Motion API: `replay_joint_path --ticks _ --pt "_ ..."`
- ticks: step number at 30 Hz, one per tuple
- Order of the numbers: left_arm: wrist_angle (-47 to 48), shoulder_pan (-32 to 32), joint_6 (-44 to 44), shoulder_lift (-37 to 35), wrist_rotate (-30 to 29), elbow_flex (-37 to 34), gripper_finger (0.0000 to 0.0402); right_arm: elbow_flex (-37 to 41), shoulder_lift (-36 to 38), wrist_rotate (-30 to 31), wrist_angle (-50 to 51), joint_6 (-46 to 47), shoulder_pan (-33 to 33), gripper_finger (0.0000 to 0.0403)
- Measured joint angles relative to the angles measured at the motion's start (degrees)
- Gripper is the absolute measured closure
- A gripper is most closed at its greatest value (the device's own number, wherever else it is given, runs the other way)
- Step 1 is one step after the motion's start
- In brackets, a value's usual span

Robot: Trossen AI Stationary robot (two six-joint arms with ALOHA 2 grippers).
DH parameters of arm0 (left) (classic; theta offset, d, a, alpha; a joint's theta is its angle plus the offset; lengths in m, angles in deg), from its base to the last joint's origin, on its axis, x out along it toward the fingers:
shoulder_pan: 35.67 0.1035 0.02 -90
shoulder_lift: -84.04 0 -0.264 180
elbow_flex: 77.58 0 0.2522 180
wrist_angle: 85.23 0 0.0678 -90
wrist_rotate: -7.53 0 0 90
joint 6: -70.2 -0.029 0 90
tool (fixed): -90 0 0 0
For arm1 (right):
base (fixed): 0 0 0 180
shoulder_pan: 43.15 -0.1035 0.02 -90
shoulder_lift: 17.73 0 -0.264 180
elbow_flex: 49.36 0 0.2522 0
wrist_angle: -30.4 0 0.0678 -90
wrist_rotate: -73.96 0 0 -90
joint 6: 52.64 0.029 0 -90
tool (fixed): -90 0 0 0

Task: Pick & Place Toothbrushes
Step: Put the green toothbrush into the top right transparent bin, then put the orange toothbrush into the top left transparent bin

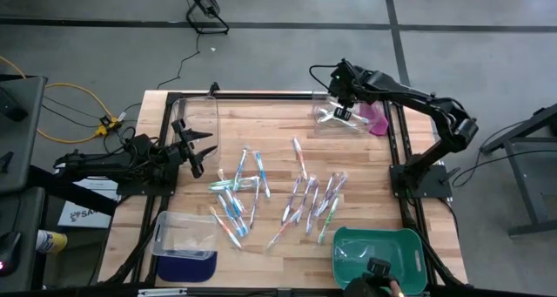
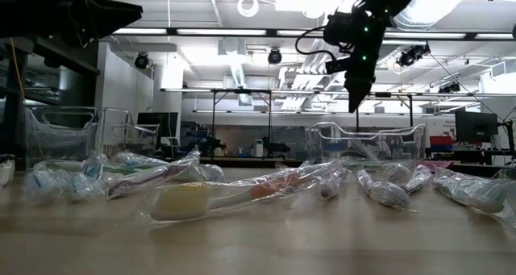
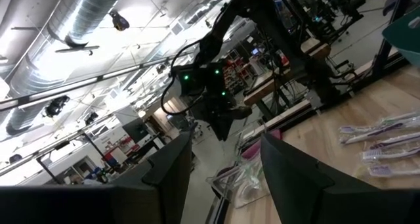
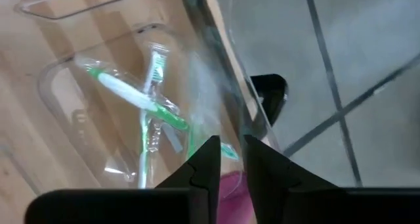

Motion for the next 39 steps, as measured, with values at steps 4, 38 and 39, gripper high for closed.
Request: replay_joint_path --ticks 4,38,39 --pt "-0.02 0.0 0.0 0.01 -0.1 0.0 0.0224 0.0 0.02 2.52 0.02 2.46 -0.09 0.0313" --pt "0.07 0.02 0.2 0.01 -0.35 0.0 0.0224 4.04 4.78 -5.9 -1.71 54.93 -27.83 0.0199" --pt "0.07 0.0 0.2 -0.01 -0.35 0.0 0.0224 5.08 4.78 -2.95 -3.31 56.23 -29.67 0.0199"
